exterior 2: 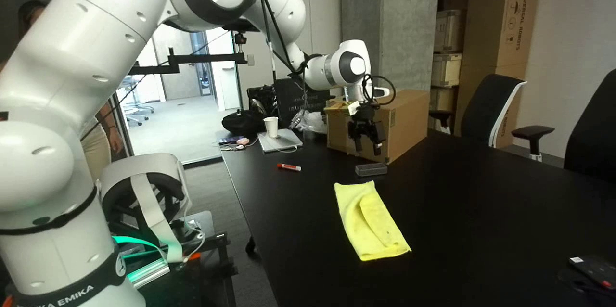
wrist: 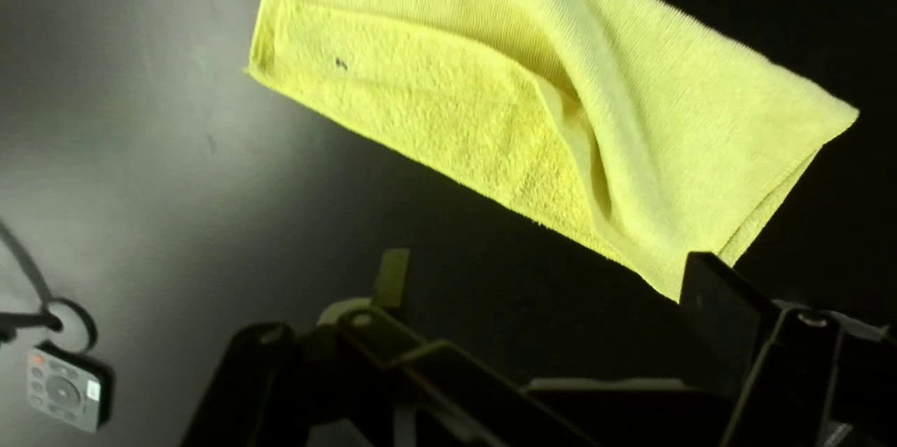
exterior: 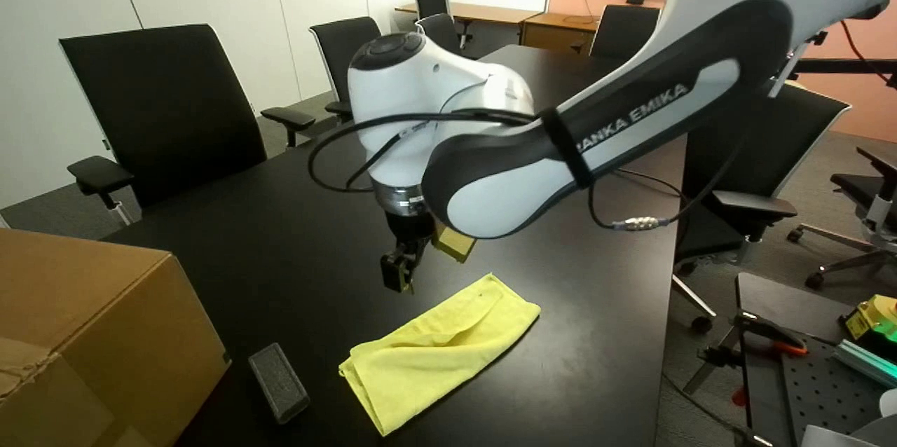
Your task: Fold the yellow towel.
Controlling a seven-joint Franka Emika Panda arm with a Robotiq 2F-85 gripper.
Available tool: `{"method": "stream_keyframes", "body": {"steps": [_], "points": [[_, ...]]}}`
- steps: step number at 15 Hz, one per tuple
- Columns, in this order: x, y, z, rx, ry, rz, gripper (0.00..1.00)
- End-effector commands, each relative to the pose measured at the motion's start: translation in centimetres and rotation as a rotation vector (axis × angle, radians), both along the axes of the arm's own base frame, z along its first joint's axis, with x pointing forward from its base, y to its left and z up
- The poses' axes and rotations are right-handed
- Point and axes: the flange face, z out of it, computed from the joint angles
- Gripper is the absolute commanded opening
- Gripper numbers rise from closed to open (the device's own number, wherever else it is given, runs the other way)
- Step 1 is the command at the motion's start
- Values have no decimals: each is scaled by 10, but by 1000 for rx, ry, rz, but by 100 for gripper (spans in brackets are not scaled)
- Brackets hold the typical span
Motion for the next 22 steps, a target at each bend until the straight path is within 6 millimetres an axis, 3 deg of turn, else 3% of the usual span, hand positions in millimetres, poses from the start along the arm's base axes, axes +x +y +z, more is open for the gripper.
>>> {"method": "stream_keyframes", "body": {"steps": [1, 7, 13, 17, 22], "points": [[-61, -6, 46, 43, 45, -186, 100], [-144, -12, 112, 75, 4, -403, 100], [-242, -28, 153, 56, -58, -478, 100], [-304, -47, 171, 35, -88, -495, 100], [-370, -89, 196, 113, -20, -504, 100]]}}
